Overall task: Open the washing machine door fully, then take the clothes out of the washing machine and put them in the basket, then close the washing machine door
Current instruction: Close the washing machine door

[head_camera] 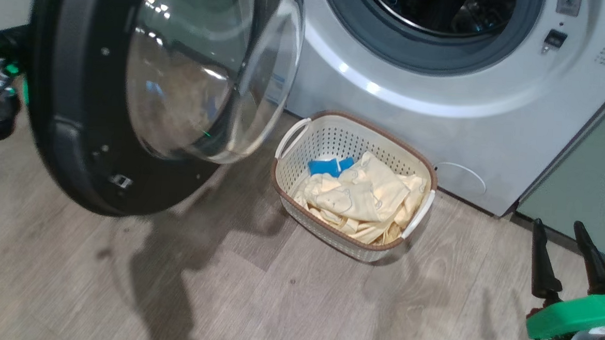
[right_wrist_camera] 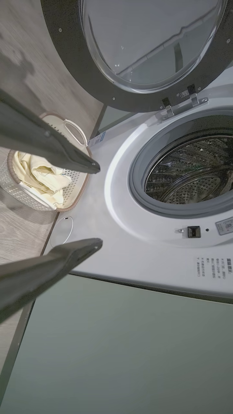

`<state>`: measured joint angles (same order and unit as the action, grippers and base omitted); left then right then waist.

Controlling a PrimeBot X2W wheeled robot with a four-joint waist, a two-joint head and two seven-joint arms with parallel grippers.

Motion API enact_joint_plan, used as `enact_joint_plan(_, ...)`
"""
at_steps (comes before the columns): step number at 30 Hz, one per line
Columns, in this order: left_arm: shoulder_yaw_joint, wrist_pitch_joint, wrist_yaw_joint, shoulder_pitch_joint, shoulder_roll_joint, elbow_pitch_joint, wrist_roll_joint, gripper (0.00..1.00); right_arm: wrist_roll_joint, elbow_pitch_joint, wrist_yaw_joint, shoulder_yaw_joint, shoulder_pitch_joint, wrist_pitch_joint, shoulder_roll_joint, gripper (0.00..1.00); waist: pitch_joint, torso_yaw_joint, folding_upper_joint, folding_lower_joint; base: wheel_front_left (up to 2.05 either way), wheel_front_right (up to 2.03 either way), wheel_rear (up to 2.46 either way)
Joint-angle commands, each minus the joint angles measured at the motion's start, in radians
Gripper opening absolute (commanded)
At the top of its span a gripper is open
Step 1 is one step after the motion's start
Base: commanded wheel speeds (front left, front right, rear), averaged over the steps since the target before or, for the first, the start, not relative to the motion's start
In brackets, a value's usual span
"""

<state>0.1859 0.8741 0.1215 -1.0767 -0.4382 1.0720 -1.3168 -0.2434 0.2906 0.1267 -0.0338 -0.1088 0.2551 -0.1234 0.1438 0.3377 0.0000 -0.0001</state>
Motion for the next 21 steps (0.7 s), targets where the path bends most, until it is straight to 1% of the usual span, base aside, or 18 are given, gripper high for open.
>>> enact_joint_plan(1, 0.000, 0.018, 0.007, -0.030, -0.038, -0.046, 0.001, 0.00, 0.004, -0.028, 0.004, -0.012, -0.011, 0.007, -0.008, 1.00, -0.013, -0.001, 0.0000, 0.0001, 0.00, 0.00, 0.00)
enact_joint_plan(10, -0.047, 0.041, 0.008, 0.018, 0.073, -0.120, 0.002, 0.00, 0.001, -0.024, 0.004, 0.007, 0.015, 0.007, 0.007, 1.00, -0.073, -0.031, 0.0000, 0.0001, 0.00, 0.00, 0.00)
enact_joint_plan(14, -0.054, 0.054, 0.009, 0.044, 0.107, -0.153, -0.009, 0.00, 0.003, -0.025, 0.004, 0.014, 0.020, 0.007, 0.010, 1.00, -0.089, -0.062, 0.0000, 0.0001, 0.00, 0.00, 0.00)
enact_joint_plan(21, -0.046, 0.010, 0.009, 0.108, 0.160, -0.227, -0.023, 0.00, 0.006, -0.026, 0.004, 0.027, 0.025, 0.007, 0.008, 1.00, -0.100, -0.129, 0.0000, 0.0001, 0.00, 0.00, 0.00)
